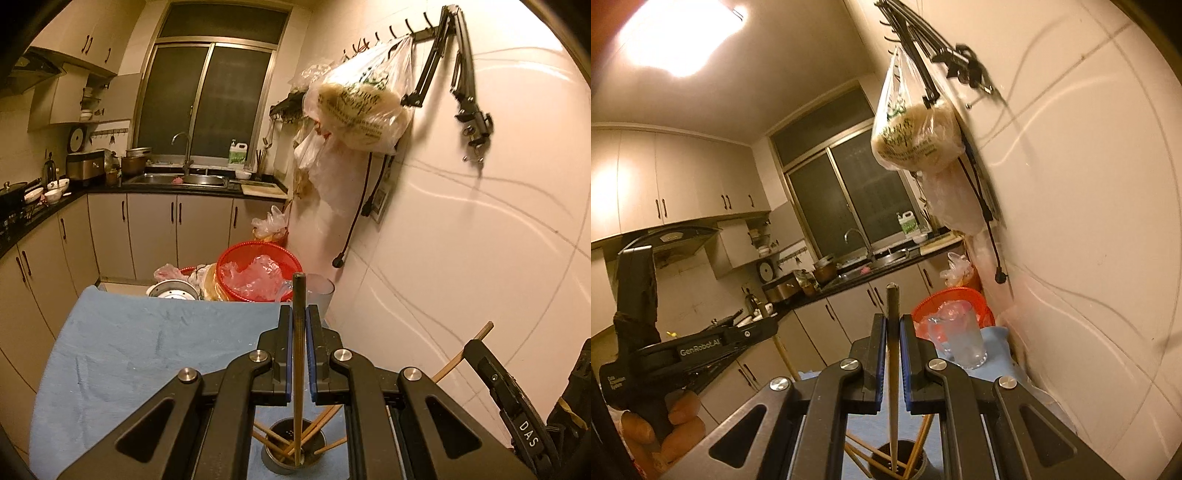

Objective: Organize utensils
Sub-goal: 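Lower both held chopsticks into the black cup and open both tools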

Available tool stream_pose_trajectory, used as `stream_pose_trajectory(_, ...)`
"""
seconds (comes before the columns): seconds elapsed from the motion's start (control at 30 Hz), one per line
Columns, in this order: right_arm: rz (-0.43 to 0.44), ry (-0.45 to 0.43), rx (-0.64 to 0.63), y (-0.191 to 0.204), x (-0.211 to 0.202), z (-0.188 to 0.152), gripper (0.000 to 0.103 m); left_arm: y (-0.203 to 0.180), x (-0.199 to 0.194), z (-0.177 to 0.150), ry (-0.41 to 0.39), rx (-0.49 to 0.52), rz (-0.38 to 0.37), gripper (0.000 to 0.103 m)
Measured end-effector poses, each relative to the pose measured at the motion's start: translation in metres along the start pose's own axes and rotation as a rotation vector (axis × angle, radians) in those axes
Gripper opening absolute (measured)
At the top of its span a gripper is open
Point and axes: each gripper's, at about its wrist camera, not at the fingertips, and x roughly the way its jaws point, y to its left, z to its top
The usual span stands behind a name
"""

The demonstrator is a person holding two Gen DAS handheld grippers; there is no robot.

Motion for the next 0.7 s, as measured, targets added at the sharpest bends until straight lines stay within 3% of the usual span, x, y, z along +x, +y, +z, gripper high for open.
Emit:
stream_pose_trajectory(0.33,-0.021,0.115,0.007,-0.015,0.039,-0.034,0.008,0.013,0.038,-0.028,0.080,-0.031,0.014,0.007)
stream_pose_trajectory(0.7,-0.027,0.227,0.031,-0.021,0.059,-0.056,0.009,0.016,0.046,-0.044,0.142,-0.032,0.010,0.007)
